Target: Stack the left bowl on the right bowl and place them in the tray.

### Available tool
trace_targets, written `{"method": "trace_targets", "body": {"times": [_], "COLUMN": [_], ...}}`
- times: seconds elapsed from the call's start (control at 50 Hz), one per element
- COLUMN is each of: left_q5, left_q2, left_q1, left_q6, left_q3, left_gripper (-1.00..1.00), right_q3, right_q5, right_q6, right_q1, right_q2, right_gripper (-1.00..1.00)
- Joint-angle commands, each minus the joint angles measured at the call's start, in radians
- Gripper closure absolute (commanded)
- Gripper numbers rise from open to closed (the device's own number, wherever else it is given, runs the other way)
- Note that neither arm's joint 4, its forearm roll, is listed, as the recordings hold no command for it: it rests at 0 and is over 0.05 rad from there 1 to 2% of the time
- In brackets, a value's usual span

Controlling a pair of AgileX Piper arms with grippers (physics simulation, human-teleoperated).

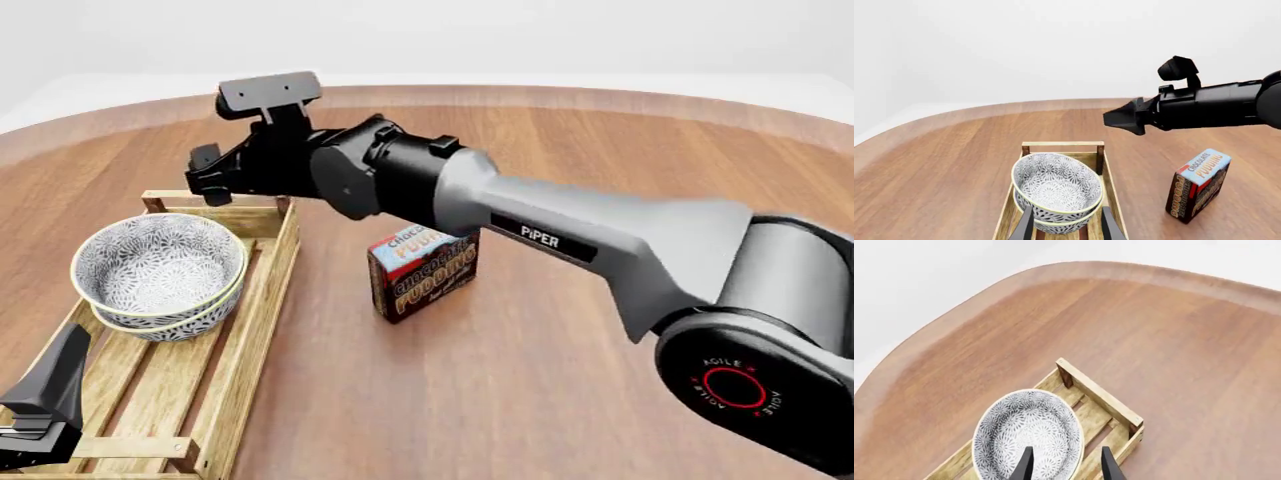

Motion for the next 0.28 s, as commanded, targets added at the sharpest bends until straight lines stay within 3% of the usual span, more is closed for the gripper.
{"method": "trace_targets", "body": {"times": [0.02, 0.28], "left_q5": [0.0, 0.0], "left_q2": [0.0, 0.0], "left_q1": [0.0, 0.0], "left_q6": [0.0, 0.0], "left_q3": [0.0, 0.0], "left_gripper": [-1.0, -1.0], "right_q3": [0.178, 0.301], "right_q5": [-0.099, -0.174], "right_q6": [-0.007, -0.029], "right_q1": [-0.001, -0.014], "right_q2": [-0.156, -0.26], "right_gripper": [-1.0, -1.0]}}
